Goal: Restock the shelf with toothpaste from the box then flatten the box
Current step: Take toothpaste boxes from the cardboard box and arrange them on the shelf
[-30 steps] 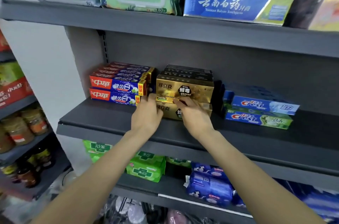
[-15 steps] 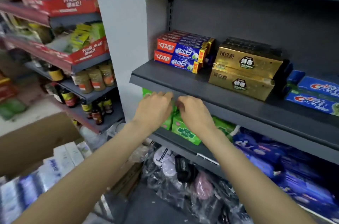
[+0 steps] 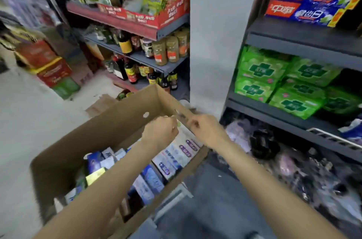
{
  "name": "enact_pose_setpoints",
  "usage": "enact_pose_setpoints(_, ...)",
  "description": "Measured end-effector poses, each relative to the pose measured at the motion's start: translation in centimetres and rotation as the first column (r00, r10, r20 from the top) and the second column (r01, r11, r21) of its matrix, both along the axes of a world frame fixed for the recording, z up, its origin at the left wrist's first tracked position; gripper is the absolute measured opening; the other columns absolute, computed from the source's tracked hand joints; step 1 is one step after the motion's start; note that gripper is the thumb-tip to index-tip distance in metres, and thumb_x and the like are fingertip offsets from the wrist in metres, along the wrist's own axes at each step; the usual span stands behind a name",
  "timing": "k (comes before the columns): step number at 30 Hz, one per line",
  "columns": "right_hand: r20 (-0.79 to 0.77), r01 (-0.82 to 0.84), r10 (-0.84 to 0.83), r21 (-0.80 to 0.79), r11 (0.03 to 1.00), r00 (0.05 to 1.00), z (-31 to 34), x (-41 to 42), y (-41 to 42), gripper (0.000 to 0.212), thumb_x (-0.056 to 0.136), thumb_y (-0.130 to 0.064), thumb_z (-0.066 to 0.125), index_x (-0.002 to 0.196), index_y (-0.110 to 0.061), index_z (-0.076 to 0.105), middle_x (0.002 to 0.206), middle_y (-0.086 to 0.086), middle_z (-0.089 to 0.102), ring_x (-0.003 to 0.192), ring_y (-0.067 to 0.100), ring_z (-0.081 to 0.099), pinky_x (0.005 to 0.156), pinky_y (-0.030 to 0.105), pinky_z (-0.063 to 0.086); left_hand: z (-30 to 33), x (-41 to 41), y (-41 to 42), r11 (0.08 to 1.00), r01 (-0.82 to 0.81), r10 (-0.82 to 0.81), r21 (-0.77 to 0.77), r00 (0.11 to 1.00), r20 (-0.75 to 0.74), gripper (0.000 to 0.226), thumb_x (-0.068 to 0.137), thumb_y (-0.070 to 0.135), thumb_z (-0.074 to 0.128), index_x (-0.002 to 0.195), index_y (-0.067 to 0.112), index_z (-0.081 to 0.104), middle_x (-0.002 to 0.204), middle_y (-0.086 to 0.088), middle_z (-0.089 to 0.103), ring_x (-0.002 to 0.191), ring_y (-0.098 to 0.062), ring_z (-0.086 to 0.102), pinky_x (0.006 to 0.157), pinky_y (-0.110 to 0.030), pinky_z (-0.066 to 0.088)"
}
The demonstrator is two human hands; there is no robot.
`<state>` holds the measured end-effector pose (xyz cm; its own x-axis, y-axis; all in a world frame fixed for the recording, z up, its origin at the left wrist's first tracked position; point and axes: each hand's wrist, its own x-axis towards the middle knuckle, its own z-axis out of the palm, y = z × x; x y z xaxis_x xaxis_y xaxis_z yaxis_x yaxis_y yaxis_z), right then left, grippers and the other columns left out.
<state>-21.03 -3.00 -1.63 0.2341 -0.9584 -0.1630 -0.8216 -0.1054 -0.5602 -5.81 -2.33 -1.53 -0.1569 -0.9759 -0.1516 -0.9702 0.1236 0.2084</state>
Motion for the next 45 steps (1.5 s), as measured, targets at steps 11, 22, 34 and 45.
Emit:
enact_pose_setpoints(11, -0.090, -0.059, 0.108, 0.434, 0.899, 0.990, -10.4, 16.6, 2.5, 0.034, 0.096, -0.019, 0.045, 0.123, 0.000, 0.050, 0.127, 0.019, 0.055, 0.115, 0.033, 0.053, 0.094, 0.039, 0.045, -9.9, 16.4, 3.5, 0.930, -0.018, -0.024, 0.367, 0.994, 0.109, 0.048, 0.092, 0.032, 0.053, 0.138, 0.020, 0.042, 0.142, -0.008, 0.044, 0.129, -0.028, 0.042, 0.101, -0.043, 0.042)
enact_pose_setpoints(22, -0.360, -0.024, 0.233, 0.500, 0.866, 0.904, -14.0, 19.8, 3.0, 0.033, 0.095, -0.025, 0.053, 0.115, 0.000, 0.052, 0.118, 0.019, 0.059, 0.109, 0.032, 0.057, 0.079, 0.034, 0.045, -13.1, 19.5, 6.0, 0.912, 0.138, -0.177, 0.386, 0.982, 0.066, 0.065, 0.097, 0.032, 0.047, 0.152, 0.028, 0.011, 0.160, 0.001, -0.005, 0.148, -0.019, -0.002, 0.117, -0.046, 0.019)
enact_pose_setpoints(34, -0.229, 0.017, 0.069, 0.350, 0.937, 0.971, -12.1, 19.7, 3.3, 0.028, 0.089, -0.030, 0.054, 0.100, -0.006, 0.044, 0.093, 0.009, 0.052, 0.084, 0.027, 0.055, 0.068, 0.034, 0.045, -11.6, 20.4, 8.0, 0.834, -0.443, 0.302, 0.329, 0.865, 0.400, 0.087, 0.083, 0.068, 0.047, 0.137, 0.001, 0.033, 0.129, -0.017, 0.039, 0.117, -0.028, 0.038, 0.083, -0.033, 0.042)
enact_pose_setpoints(45, 0.215, 0.256, -0.384, 0.456, 0.852, 0.898, -6.8, 19.3, 4.6, 0.036, 0.097, -0.025, 0.029, 0.062, -0.018, 0.029, 0.064, 0.000, 0.030, 0.057, 0.013, 0.026, 0.053, 0.030, 0.021, -10.4, 20.8, 6.1, 0.776, -0.412, 0.420, 0.478, 0.902, 0.096, 0.066, 0.091, 0.058, 0.040, 0.117, -0.001, 0.057, 0.116, -0.015, 0.062, 0.108, -0.031, 0.059, 0.091, -0.033, 0.045)
